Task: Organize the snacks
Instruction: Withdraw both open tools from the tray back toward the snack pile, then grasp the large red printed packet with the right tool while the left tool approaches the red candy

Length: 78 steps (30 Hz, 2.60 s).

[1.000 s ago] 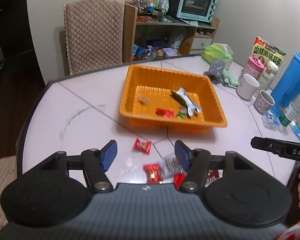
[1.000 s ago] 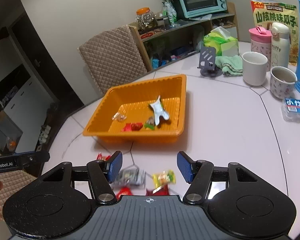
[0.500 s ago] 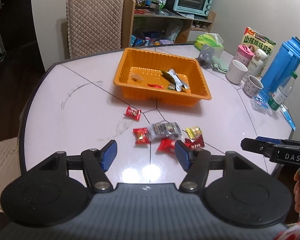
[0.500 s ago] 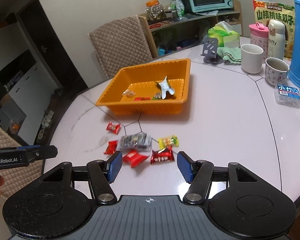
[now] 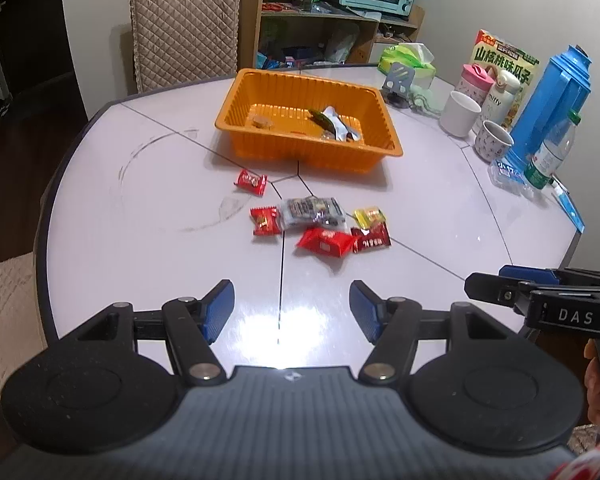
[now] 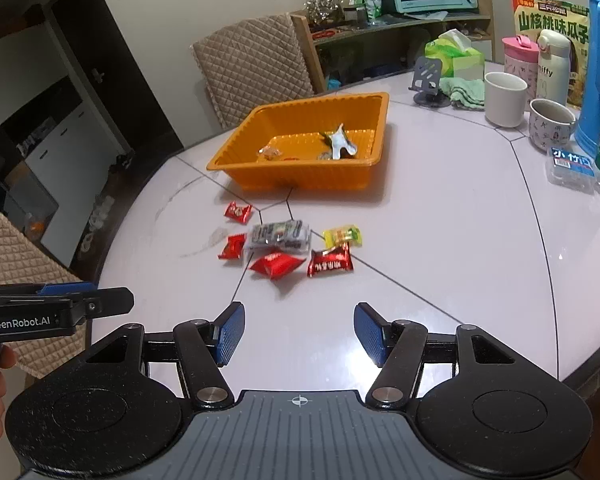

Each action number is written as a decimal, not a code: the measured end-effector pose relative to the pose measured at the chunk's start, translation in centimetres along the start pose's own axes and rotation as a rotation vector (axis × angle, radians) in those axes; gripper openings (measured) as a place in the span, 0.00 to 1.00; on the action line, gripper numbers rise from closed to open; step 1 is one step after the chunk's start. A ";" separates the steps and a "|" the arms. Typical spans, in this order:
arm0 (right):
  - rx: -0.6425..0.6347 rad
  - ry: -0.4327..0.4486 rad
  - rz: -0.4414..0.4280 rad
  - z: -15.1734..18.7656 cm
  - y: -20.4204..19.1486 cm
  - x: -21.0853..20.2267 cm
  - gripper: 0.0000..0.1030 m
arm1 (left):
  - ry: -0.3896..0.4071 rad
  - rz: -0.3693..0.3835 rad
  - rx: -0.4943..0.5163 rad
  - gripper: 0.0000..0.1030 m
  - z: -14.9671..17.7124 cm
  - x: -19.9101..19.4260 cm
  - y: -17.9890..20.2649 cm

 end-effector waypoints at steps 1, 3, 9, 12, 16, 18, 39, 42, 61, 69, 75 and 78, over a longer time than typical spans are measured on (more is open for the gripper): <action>-0.002 -0.003 -0.001 0.2 -0.1 -0.1 0.59 | -0.002 0.000 0.000 0.59 0.3 -0.1 0.0; -0.006 -0.010 -0.003 0.6 -0.2 -0.2 0.59 | -0.006 -0.002 0.000 0.59 0.8 -0.2 0.1; -0.021 -0.029 -0.012 1.9 -0.8 -0.2 0.59 | -0.024 -0.008 0.000 0.59 2.3 -0.3 0.3; -0.026 -0.036 -0.020 2.4 -1.1 -0.1 0.59 | -0.031 -0.011 0.005 0.59 2.9 -0.2 0.3; -0.036 -0.045 -0.025 2.7 -1.5 0.1 0.59 | -0.041 -0.011 0.006 0.59 3.4 0.0 0.4; -0.039 -0.048 -0.026 2.8 -1.7 0.2 0.59 | -0.046 -0.008 0.007 0.59 3.6 0.0 0.4; -0.030 -0.080 -0.034 2.0 -1.6 2.8 0.59 | -0.066 -0.010 0.005 0.59 2.3 2.2 -0.4; -0.028 -0.090 -0.035 1.9 -1.5 3.4 0.59 | -0.067 -0.012 0.000 0.59 2.0 2.6 -0.7; -0.062 -0.088 -0.039 -0.1 -1.0 7.8 0.59 | -0.083 -0.037 -0.016 0.59 -0.3 6.7 -3.0; -0.091 -0.071 -0.039 -1.3 -0.7 9.8 0.59 | -0.092 -0.032 -0.006 0.59 -1.5 8.9 -3.3; -0.129 -0.065 -0.051 -2.3 -0.9 11.3 0.59 | -0.097 -0.035 -0.001 0.59 -2.4 10.4 -3.5; -0.157 -0.060 -0.056 -2.8 -1.1 12.2 0.59 | -0.102 -0.037 -0.004 0.59 -2.6 10.9 -3.6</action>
Point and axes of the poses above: each gripper's, at about its wrist camera, not at the fingertips, and x roughly the way its jaws point, y to its right, z to its underside, the point moved 8 cm from there along x, roughly the way its jaws point, and after that the axes turned 14 degrees about -x, right-handed, at the moved point
